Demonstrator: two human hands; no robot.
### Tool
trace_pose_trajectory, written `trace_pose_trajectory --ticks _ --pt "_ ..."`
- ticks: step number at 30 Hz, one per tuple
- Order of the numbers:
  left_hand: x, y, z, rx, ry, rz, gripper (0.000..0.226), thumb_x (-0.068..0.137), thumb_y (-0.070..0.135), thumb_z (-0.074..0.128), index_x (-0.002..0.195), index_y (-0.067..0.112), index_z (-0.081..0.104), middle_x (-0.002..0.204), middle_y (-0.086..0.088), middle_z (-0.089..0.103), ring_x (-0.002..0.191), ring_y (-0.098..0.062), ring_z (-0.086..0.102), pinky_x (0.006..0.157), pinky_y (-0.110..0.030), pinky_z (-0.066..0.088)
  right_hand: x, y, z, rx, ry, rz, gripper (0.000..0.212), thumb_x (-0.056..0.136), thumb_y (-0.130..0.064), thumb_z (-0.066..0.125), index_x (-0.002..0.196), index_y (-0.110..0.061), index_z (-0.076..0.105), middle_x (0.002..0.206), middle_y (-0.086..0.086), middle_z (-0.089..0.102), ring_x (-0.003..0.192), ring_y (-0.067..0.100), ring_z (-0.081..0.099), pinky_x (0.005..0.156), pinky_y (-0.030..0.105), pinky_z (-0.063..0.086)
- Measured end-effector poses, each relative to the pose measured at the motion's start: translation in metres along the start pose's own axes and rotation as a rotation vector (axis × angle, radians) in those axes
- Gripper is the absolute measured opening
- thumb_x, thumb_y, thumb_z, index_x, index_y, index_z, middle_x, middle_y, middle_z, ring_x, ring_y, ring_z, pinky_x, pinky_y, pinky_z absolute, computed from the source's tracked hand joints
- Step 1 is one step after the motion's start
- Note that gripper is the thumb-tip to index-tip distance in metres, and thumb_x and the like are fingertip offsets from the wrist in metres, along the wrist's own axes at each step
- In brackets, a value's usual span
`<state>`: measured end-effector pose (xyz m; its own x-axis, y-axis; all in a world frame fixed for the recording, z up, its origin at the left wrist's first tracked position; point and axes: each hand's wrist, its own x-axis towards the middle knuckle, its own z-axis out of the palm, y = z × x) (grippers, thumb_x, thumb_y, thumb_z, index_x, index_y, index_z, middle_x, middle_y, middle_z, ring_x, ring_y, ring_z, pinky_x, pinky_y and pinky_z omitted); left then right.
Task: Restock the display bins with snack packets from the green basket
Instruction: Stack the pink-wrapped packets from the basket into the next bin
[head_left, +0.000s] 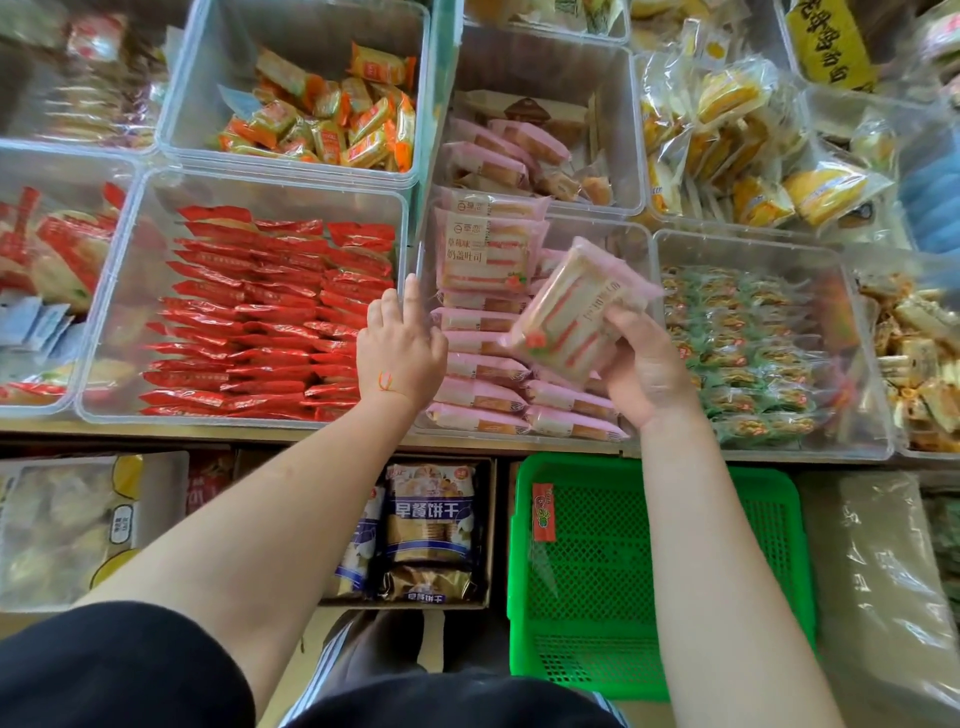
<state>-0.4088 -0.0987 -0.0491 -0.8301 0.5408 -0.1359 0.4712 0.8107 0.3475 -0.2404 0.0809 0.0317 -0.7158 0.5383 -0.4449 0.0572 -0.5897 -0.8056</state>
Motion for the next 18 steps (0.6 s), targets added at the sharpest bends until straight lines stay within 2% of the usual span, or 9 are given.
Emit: trace_pose_trajectory --ticks 2,3,6,10,14,18 --pt "0.000 0.000 0.000 -0.004 0.002 0.000 0.065 0.097 0.037 0.037 0.155 0.015 0.019 0.152 -0.018 0.035 0.136 -0.036 0.035 0.102 -0.049 0.042 0.010 -0.004 0.008 -0.177 0.058 0.037 0.020 0.095 -0.022 0.063 0.115 -0.017 0.064 0.114 0.006 0.068 0.110 0.024 0.064 0.102 0.057 0.047" --pt "0.000 0.000 0.000 -0.005 0.003 -0.001 0.065 0.097 0.037 0.037 0.155 0.015 0.019 0.152 -0.018 0.035 0.136 -0.036 0.035 0.102 -0.049 0.042 0.015 -0.006 0.017 -0.386 0.088 0.016 0.021 0.095 -0.026 0.063 0.114 -0.018 0.063 0.113 0.003 0.069 0.108 0.021 0.066 0.098 0.053 0.052" --pt "0.000 0.000 -0.001 -0.004 -0.001 -0.004 0.065 0.097 0.037 0.036 0.155 0.015 0.018 0.152 -0.017 0.035 0.135 -0.035 0.035 0.101 -0.049 0.042 0.037 -0.012 0.049 -1.035 0.040 -0.212 0.027 0.094 -0.027 0.066 0.119 -0.022 0.062 0.109 -0.008 0.067 0.102 0.012 0.064 0.088 0.035 0.056" --pt "0.000 0.000 -0.001 -0.008 0.001 0.000 0.065 0.096 0.036 0.038 0.155 0.014 0.020 0.150 -0.017 0.038 0.133 -0.035 0.037 0.099 -0.048 0.044 0.076 -0.010 0.084 -1.663 -0.070 -0.521 0.034 0.094 -0.028 0.060 0.128 -0.027 0.060 0.130 -0.002 0.062 0.122 0.024 0.054 0.098 0.042 0.040" --pt "0.001 -0.001 0.000 -0.006 0.003 -0.003 0.066 0.095 0.034 0.040 0.155 0.014 0.021 0.149 -0.016 0.038 0.132 -0.034 0.037 0.098 -0.047 0.043 0.104 0.009 0.109 -1.958 -0.122 -0.529 0.032 0.096 -0.024 0.052 0.127 -0.030 0.059 0.124 0.004 0.063 0.120 0.031 0.053 0.099 0.045 0.034" --pt "0.001 -0.001 0.001 -0.010 0.010 -0.006 0.065 0.096 0.036 0.038 0.155 0.015 0.021 0.149 -0.016 0.039 0.132 -0.034 0.038 0.099 -0.047 0.043 0.114 0.026 0.103 -1.982 -0.154 -0.426 0.027 0.096 -0.024 0.051 0.120 -0.030 0.061 0.120 0.003 0.064 0.119 0.031 0.054 0.106 0.053 0.032"
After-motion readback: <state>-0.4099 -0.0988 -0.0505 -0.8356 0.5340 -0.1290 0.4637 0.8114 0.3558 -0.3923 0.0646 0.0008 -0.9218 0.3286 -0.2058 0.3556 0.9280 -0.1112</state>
